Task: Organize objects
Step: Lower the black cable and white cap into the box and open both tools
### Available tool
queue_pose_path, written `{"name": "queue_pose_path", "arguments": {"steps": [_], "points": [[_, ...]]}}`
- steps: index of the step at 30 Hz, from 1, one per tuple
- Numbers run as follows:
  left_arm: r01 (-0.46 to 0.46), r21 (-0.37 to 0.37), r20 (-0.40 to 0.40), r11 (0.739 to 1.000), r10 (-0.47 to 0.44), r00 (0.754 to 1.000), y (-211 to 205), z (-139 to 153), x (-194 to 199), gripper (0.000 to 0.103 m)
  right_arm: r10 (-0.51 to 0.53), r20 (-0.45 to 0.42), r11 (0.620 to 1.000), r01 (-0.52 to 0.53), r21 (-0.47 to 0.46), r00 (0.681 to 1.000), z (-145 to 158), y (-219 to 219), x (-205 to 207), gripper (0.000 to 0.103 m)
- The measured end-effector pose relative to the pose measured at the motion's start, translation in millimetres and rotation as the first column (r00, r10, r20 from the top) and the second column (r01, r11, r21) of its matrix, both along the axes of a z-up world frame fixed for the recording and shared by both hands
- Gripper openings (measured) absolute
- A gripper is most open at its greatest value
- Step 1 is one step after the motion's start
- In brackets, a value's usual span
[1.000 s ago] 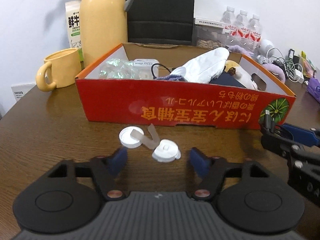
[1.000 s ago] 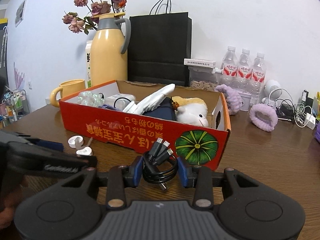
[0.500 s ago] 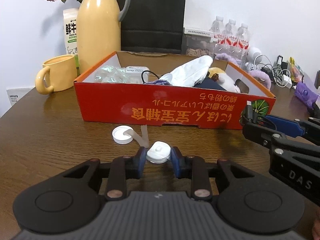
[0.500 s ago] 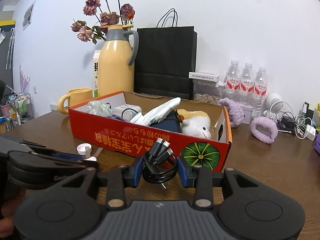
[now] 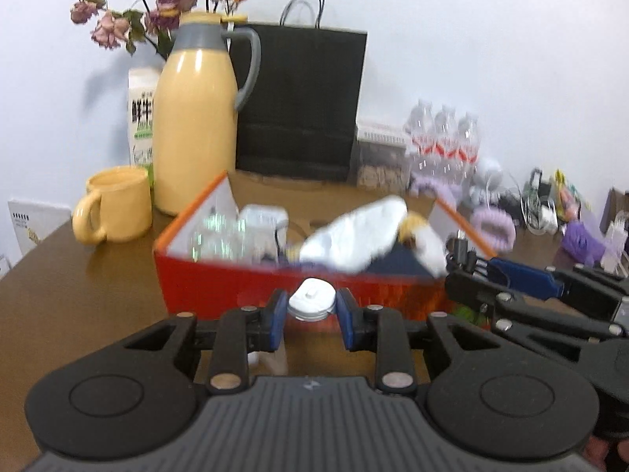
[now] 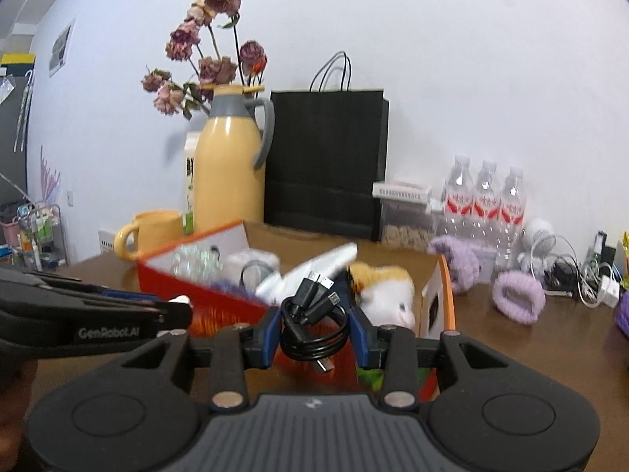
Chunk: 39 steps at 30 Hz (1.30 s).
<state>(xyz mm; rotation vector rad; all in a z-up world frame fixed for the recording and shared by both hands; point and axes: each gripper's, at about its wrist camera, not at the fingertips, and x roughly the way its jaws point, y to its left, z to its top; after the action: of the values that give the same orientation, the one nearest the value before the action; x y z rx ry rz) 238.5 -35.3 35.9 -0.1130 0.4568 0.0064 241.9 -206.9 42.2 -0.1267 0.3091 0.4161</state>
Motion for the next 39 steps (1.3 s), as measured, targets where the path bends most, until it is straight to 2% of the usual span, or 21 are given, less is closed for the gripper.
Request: {"name": "queue_pose_path", "arguments": {"steps": [5, 10, 13, 19, 26, 27, 28, 29, 31, 32, 34, 39], "points": [[-0.019, 0.006, 0.044, 1.0, 0.019, 0.999, 6.9, 17.3, 33.9, 0.028, 0.005, 0.015, 1.0, -0.005, 0.004, 1.0, 15.5, 19.3, 30.8, 0.036], [-0.042, -0.011, 0.054, 0.999, 0.043, 0.998, 18.3, 20.7, 74.5, 0.028, -0.002, -0.001, 0.999, 0.002, 0.033, 1.0, 19.6, 35.9, 72.9, 0.035], [-0.039, -0.03, 0.043, 0.999, 0.04, 0.998, 28.0, 20.2, 98.1, 0.028, -0.011, -0.009, 0.999, 0.011, 0.039, 1.0, 17.9, 42.3, 98.5, 0.036], [-0.025, -0.014, 0.033, 1.0, 0.025, 0.999, 38.1, 13.3, 134.5, 0.028, -0.011, -0.034, 1.0, 0.012, 0.024, 0.999, 10.3, 49.9, 138.1, 0.036], [-0.015, 0.018, 0.012, 1.0, 0.015, 1.0, 42.1, 1.4, 151.1, 0.03, -0.043, -0.094, 0.999, 0.043, -0.005, 0.995, -7.2, 49.0, 154.4, 0.037], [-0.018, 0.021, 0.017, 1.0, 0.018, 1.0, 41.8, 0.9, 150.0, 0.035, -0.049, -0.102, 0.999, 0.049, -0.004, 0.994, -8.2, 48.1, 155.0, 0.039], [-0.019, 0.022, 0.023, 1.0, 0.019, 1.0, 41.8, 0.7, 148.8, 0.048, -0.057, -0.105, 0.998, 0.057, -0.006, 0.993, -9.3, 47.5, 155.0, 0.05], [-0.019, 0.02, 0.031, 1.0, 0.018, 0.999, 41.6, 0.7, 147.3, 0.056, -0.068, -0.105, 0.998, 0.067, -0.01, 0.992, -9.5, 46.9, 154.0, 0.058], [-0.024, 0.015, 0.06, 1.0, 0.023, 0.998, 41.2, 1.7, 142.7, 0.1, -0.088, -0.092, 0.996, 0.087, -0.015, 0.992, -9.9, 45.9, 151.7, 0.088], [-0.03, 0.011, 0.081, 0.999, 0.029, 0.996, 41.4, 2.5, 140.4, 0.103, -0.093, -0.083, 0.996, 0.092, -0.015, 0.992, -8.8, 44.4, 150.1, 0.093], [-0.038, 0.007, 0.113, 0.999, 0.037, 0.993, 40.5, 3.6, 135.9, 0.103, -0.099, -0.068, 0.995, 0.099, -0.013, 0.993, -7.7, 42.7, 147.5, 0.103], [-0.055, 0.013, 0.108, 0.998, 0.053, 0.993, 39.5, 2.8, 137.0, 0.103, -0.117, -0.047, 0.993, 0.116, -0.012, 0.992, -5.8, 40.0, 145.2, 0.103]]}}
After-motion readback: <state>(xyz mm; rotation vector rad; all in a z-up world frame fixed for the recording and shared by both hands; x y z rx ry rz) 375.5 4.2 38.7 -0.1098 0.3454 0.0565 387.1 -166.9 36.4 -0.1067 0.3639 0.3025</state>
